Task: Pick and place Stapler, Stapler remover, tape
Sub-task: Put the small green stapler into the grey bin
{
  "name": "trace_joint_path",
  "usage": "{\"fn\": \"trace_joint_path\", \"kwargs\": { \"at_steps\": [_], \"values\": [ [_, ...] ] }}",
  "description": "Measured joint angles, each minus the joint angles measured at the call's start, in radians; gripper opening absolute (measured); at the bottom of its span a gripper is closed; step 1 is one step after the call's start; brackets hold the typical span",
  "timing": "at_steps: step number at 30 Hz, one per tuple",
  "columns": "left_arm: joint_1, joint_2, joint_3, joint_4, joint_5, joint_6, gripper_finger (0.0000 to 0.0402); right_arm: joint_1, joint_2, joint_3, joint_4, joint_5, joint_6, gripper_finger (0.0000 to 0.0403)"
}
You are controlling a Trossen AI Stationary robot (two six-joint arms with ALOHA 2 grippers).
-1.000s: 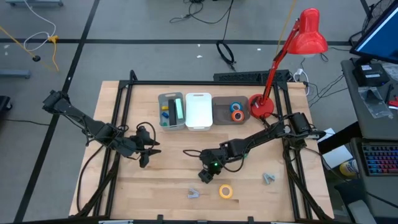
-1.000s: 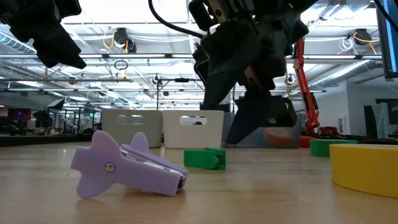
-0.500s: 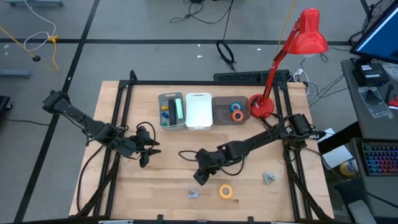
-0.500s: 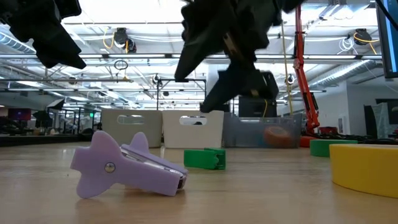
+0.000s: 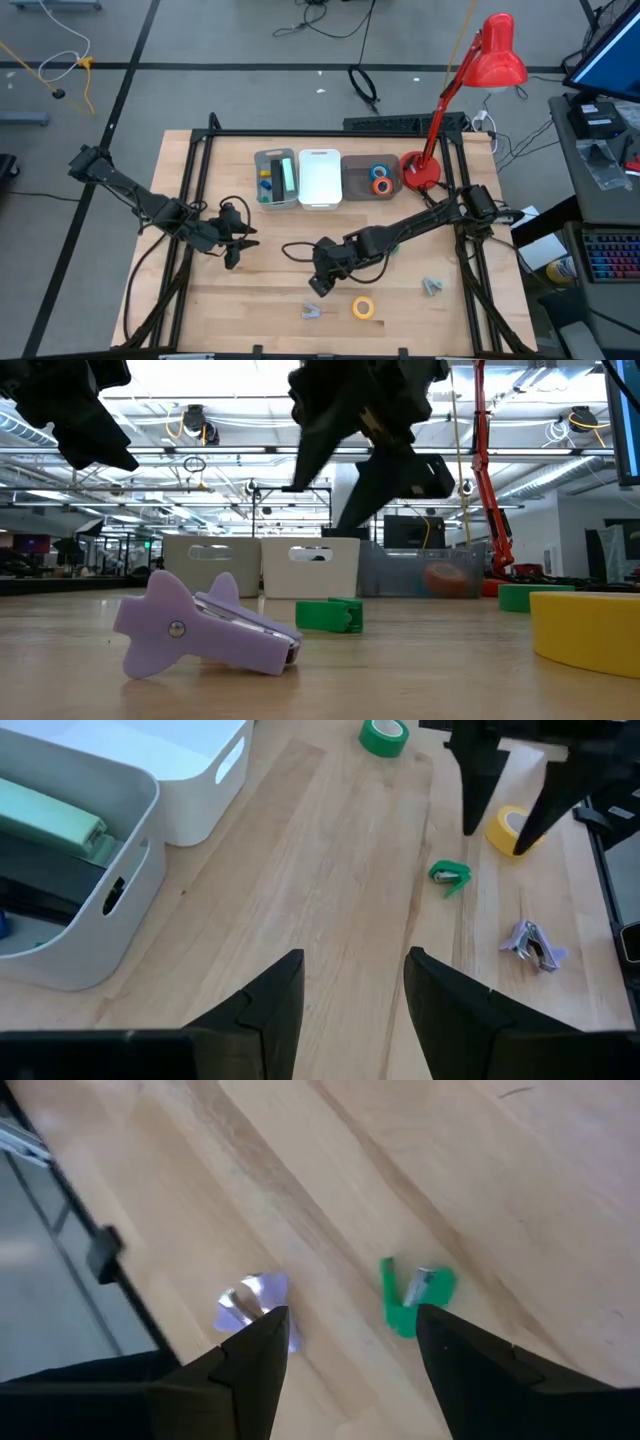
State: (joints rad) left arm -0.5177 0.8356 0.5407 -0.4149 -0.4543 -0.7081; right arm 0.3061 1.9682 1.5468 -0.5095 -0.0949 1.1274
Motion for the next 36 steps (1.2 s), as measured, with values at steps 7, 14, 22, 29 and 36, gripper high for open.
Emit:
{"fn": "trace_joint_path", "kwargs": {
  "at_steps": [7, 14, 22, 29, 36],
  "values": [
    [0.0, 0.002, 0.0, 0.0, -0.018, 0.007, 0.0172, -0.004, 0.027, 0.001, -0.038, -0.009, 0.012, 0.0215],
    [0.0, 0.002, 0.0, 0.0, -0.044, -0.001, 0.0172, -0.005, 0.085, 0.008, -0.062, -0.034, 0.001, 0.0215],
    [0.001, 0.002, 0.0, 0.002, -0.045, -0.002, 0.0172, -0.012, 0.093, 0.046, -0.092, -0.037, -0.037, 0.0215],
    [0.001, 0.002, 0.0, 0.005, -0.053, -0.004, 0.0172, -0.01, 0.098, 0.046, -0.084, -0.039, -0.048, 0.0215],
    [0.001, 0.002, 0.0, 0.008, -0.071, -0.007, 0.0172, -0.01, 0.169, 0.055, -0.027, -0.092, -0.062, 0.0215]
  ]
}}
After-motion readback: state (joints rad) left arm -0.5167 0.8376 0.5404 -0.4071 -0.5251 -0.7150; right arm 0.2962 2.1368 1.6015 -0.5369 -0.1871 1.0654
